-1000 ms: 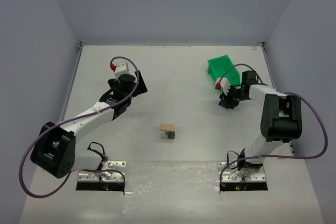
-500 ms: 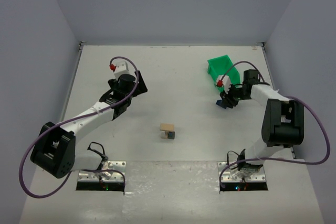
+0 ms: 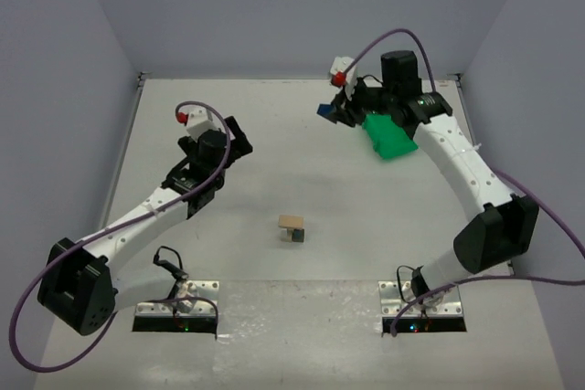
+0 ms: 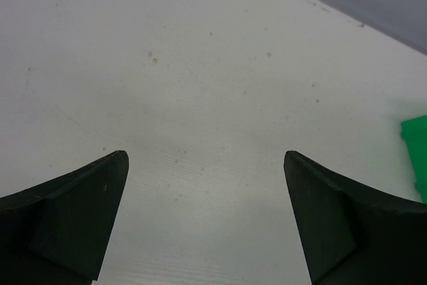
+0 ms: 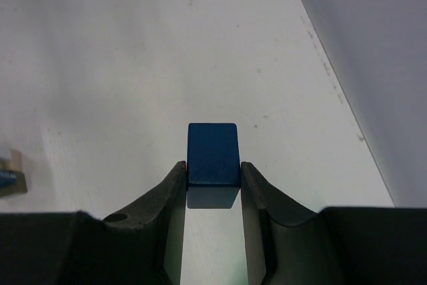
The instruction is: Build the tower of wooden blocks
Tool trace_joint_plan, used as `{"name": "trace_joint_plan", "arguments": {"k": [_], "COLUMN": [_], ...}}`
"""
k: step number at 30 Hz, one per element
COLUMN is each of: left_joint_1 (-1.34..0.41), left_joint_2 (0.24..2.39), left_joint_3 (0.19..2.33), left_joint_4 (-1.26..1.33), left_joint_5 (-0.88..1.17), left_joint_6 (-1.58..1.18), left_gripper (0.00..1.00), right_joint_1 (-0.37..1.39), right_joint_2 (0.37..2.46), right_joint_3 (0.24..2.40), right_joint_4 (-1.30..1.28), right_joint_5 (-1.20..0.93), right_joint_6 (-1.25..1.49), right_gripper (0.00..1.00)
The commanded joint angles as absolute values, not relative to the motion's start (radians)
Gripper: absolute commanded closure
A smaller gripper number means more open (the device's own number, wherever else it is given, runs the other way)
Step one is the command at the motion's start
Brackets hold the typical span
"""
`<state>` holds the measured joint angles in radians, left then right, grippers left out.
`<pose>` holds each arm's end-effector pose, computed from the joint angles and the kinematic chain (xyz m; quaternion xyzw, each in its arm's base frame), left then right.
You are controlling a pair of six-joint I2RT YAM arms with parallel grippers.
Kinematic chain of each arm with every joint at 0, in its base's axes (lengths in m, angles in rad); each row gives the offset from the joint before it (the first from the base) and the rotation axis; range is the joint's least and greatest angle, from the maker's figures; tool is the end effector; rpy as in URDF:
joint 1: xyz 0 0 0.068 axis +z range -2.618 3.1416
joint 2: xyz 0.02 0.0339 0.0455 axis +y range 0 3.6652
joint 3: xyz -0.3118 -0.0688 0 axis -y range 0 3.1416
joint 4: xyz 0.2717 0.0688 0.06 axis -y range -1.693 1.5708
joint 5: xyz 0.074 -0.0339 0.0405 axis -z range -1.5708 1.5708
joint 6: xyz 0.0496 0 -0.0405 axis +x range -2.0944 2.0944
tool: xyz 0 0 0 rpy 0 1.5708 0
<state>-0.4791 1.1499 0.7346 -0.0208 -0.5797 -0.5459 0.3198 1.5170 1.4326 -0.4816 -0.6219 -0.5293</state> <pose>0.2522 -0.1004 0.2946 -0.1805 0.8026 -0.0425 0.5670 0.3474 0.1455 0.4004 -0.4779 0.6996 0.2188 0.4840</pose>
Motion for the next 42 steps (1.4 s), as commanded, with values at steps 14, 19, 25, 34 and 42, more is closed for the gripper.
{"name": "trace_joint_plan", "arguments": {"k": [14, 19, 25, 34, 42], "left_joint_1": [-0.500, -0.500, -0.500, -0.500, -0.500], "left_joint_2": [0.858, 0.869, 0.901, 0.913, 0.913], "left_joint_3": [0.546, 0.538, 0.548, 0.549, 0.548], "left_joint_4": [0.181, 0.186, 0.184, 0.189, 0.193], "left_joint_5": [-0.522, -0.525, -0.521, -0.515, -0.515], "left_joint_6": [-0.469, -0.463, -0.461, -0.459, -0.457], "left_gripper": [0.00, 0.00, 0.00, 0.00, 0.00], "right_joint_1": [0.886, 0.926, 0.944, 0.975, 1.002], "right_joint_2": [1.583, 1.592, 1.588, 1.512, 1.488], "right_joint_3": [1.441, 1.401, 1.337, 1.232, 1.193], "right_joint_4": [-0.658, -0.686, -0.659, -0.575, -0.547], "right_joint_5": [-0.083, -0.092, -0.108, -0.151, -0.134], "right_joint_6": [-0.247, -0.164, -0.126, -0.146, -0.150], "right_gripper": [0.86, 0.84, 0.82, 0.81, 0.79]}}
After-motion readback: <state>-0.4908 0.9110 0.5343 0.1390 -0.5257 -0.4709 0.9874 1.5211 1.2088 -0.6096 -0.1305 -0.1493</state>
